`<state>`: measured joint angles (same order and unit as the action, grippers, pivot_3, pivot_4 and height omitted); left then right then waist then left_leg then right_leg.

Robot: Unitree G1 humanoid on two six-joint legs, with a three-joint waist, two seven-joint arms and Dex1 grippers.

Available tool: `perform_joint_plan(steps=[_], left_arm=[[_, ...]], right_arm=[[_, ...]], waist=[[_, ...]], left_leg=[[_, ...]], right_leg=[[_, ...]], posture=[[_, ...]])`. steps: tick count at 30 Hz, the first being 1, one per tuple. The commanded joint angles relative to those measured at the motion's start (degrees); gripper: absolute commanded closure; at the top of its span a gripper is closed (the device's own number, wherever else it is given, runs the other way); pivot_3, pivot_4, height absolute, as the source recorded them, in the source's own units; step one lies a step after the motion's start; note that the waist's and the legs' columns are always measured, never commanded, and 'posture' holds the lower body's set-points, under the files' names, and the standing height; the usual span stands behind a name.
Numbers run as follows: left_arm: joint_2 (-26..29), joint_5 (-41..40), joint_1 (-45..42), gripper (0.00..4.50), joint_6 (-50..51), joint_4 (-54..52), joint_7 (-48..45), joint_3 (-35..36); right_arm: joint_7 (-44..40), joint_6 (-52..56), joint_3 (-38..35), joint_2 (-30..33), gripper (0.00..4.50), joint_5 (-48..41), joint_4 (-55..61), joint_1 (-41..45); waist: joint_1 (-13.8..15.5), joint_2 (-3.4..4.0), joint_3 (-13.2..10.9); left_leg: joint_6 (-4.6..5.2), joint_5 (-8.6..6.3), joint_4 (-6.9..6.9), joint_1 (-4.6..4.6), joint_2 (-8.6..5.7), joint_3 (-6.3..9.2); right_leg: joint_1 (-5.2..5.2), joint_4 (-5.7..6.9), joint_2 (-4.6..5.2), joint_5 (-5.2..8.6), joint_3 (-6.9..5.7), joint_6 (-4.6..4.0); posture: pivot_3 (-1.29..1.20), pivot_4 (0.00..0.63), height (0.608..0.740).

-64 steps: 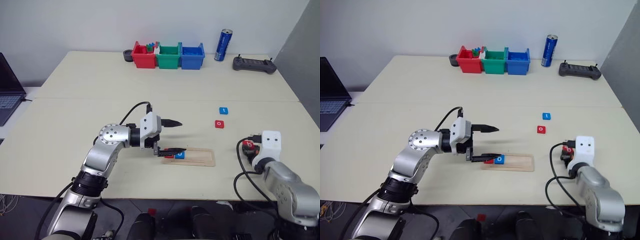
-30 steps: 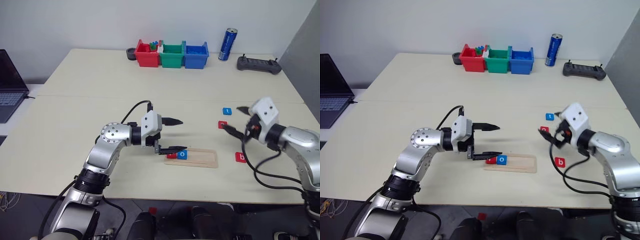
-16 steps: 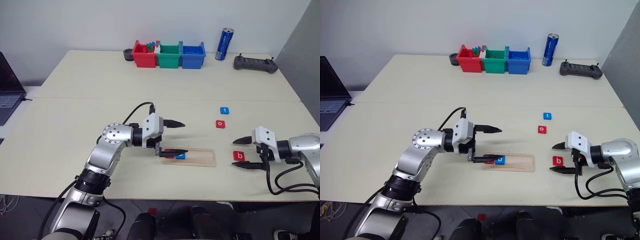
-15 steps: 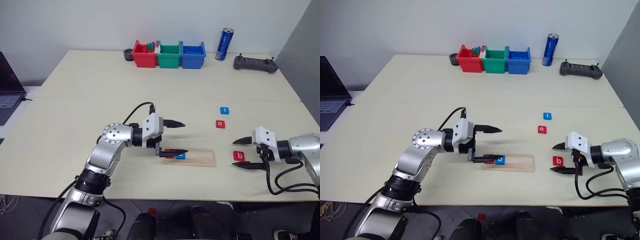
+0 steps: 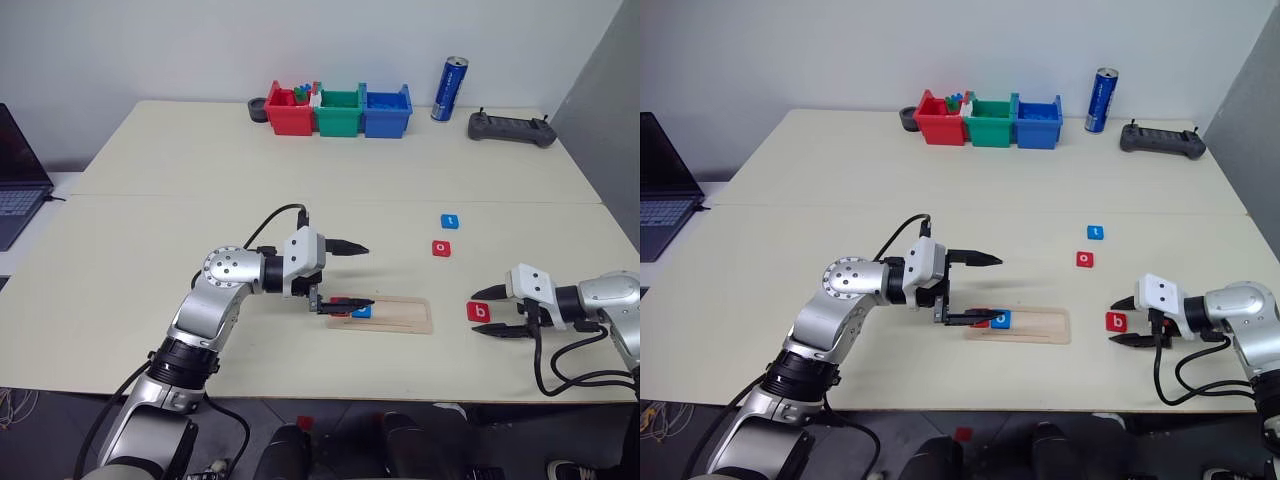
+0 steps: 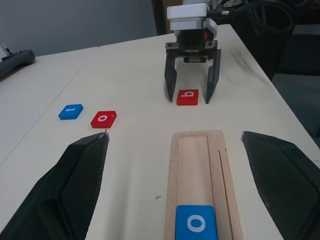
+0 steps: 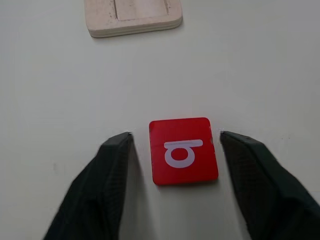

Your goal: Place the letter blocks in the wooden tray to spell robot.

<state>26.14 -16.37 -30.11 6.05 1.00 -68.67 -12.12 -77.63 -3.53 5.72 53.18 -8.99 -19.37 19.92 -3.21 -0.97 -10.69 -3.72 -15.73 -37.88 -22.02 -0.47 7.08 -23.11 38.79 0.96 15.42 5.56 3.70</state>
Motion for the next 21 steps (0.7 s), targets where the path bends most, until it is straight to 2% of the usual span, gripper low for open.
perform_joint_plan(steps=[1,2,6,11,16,21], left_arm=[[0.15,-0.45,-0.13,0.00,-0.54,-1.62,-0.14,0.09],[0.07,-0.40,-0.28,0.00,-0.53,-1.52,-0.10,0.06],[-0.10,-0.35,-0.49,0.00,-0.57,-1.37,0.03,0.06],[1.68,-0.55,1.35,0.00,-1.33,-1.70,-1.29,0.64],[6.22,-3.47,5.32,0.00,-0.29,-4.64,-4.87,2.55],[11.81,-4.93,11.51,0.00,-0.61,-7.08,-7.45,4.82]], right_arm=[[0.02,-1.32,-0.10,0.81,2.74,1.85,-1.67,0.75],[0.03,-1.66,-0.07,0.92,3.02,2.00,-1.92,0.86],[-0.49,0.13,-0.43,0.41,3.03,0.69,0.64,2.06],[1.15,6.15,-0.07,-2.80,3.03,-1.17,9.35,4.74],[4.54,14.81,1.56,-6.84,3.03,-1.56,19.62,5.18],[8.77,22.54,3.90,-10.76,3.03,-1.12,24.94,6.38]], waist=[[0.00,0.00,0.00],[0.00,0.00,0.00],[0.00,0.00,0.00],[-0.38,0.01,0.00],[-0.13,0.01,0.00],[0.01,0.02,0.00]], left_leg=[[0.00,0.00,-0.01,0.01,0.00,0.00],[0.00,0.00,-0.02,0.01,0.00,-0.01],[0.00,0.00,-0.04,0.02,-0.01,-0.01],[0.00,0.00,-0.02,0.04,0.02,-0.02],[0.00,0.00,0.00,0.03,0.03,0.04],[-0.01,0.00,0.01,0.01,0.01,0.05]], right_leg=[[0.00,0.01,0.00,0.00,0.00,0.00],[0.01,0.02,0.00,0.00,0.00,0.00],[0.02,0.04,0.00,0.00,0.00,0.00],[-0.01,0.09,-0.01,0.00,0.02,0.00],[-0.03,0.10,-0.01,0.00,0.00,0.00],[-0.04,0.09,0.03,0.00,-0.02,0.00]], posture=[[0.00,0.150,0.740],[0.00,0.150,0.740],[0.00,0.150,0.740],[0.00,0.150,0.740],[0.00,0.150,0.740],[0.00,0.150,0.740]])
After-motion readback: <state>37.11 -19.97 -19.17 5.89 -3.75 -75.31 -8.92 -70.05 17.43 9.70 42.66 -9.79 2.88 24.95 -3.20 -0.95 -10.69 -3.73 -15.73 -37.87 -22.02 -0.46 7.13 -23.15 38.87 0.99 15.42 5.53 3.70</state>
